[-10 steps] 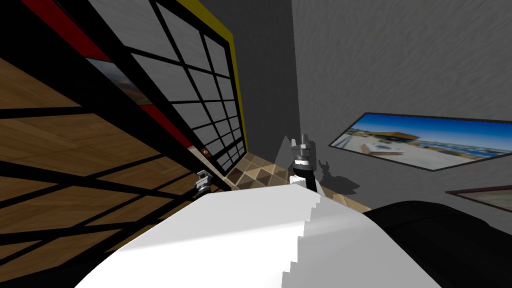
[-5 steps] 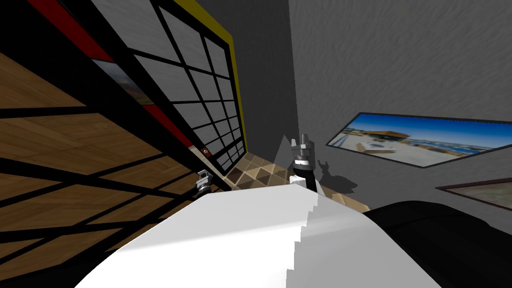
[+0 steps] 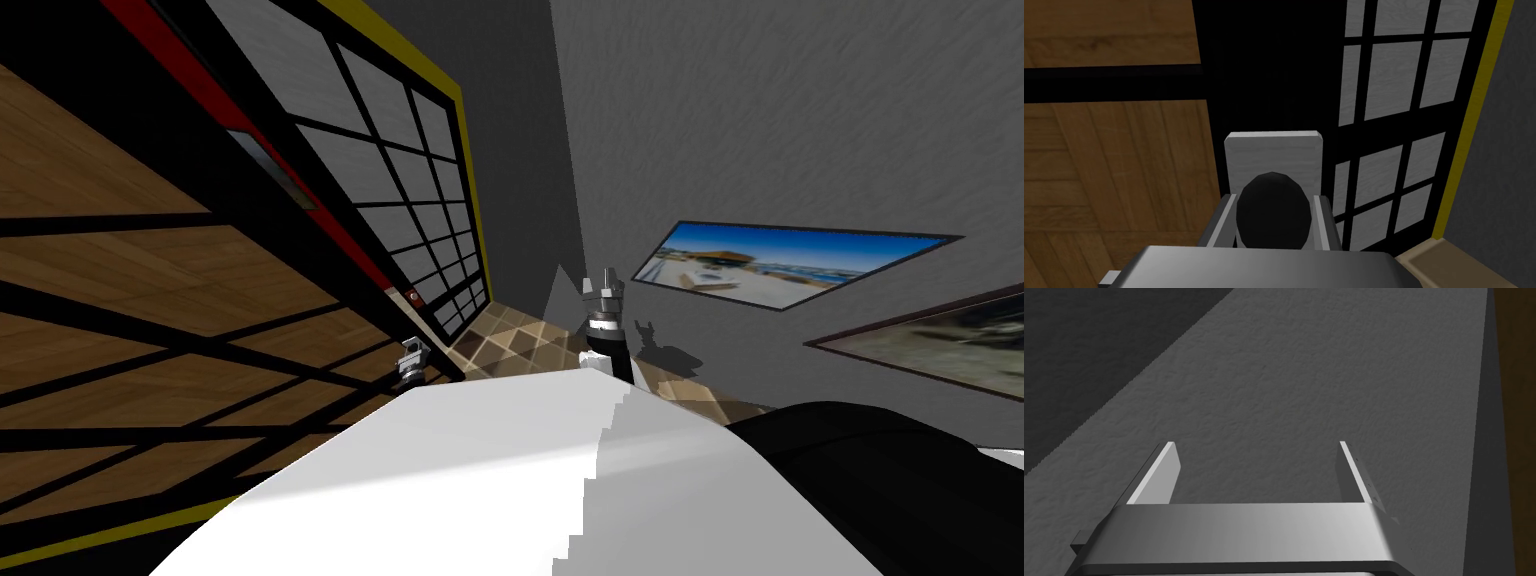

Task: Pull the door open

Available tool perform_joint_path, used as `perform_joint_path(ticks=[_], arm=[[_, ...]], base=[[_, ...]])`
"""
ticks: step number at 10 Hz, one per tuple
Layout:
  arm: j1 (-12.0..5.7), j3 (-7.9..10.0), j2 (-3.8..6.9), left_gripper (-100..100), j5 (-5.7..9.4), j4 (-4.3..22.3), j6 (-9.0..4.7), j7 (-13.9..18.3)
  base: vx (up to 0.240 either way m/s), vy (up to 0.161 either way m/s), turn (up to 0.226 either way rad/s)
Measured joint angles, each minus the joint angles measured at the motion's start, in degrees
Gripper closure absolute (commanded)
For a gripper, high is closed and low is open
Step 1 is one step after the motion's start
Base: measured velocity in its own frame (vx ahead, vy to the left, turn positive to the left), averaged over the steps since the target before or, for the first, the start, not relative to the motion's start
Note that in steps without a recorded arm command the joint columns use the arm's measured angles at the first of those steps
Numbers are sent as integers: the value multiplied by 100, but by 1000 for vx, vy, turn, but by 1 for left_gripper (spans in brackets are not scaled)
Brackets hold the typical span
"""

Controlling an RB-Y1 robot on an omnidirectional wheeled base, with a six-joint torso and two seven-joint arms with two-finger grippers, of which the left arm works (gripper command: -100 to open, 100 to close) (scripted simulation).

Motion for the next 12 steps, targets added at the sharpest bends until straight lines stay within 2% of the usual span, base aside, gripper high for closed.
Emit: perform_joint_path(ticks=[2, 3, 4, 7, 12], arm=[[-17, -132, 35, 100, -78, 13, -15, 122], [43, -183, 44, 100, -106, -105, 30, 150], [43, -242, 79, 100, -139, -127, 46, 205], [78, -341, 80, 100, -192, -197, 107, 257], [180, -669, 204, 100, -393, -371, 58, 491]], base=[[-196, -7, -51], [-215, -20, -61], [-214, 6, -47], [-136, 12, -46], [-216, 10, -60]])
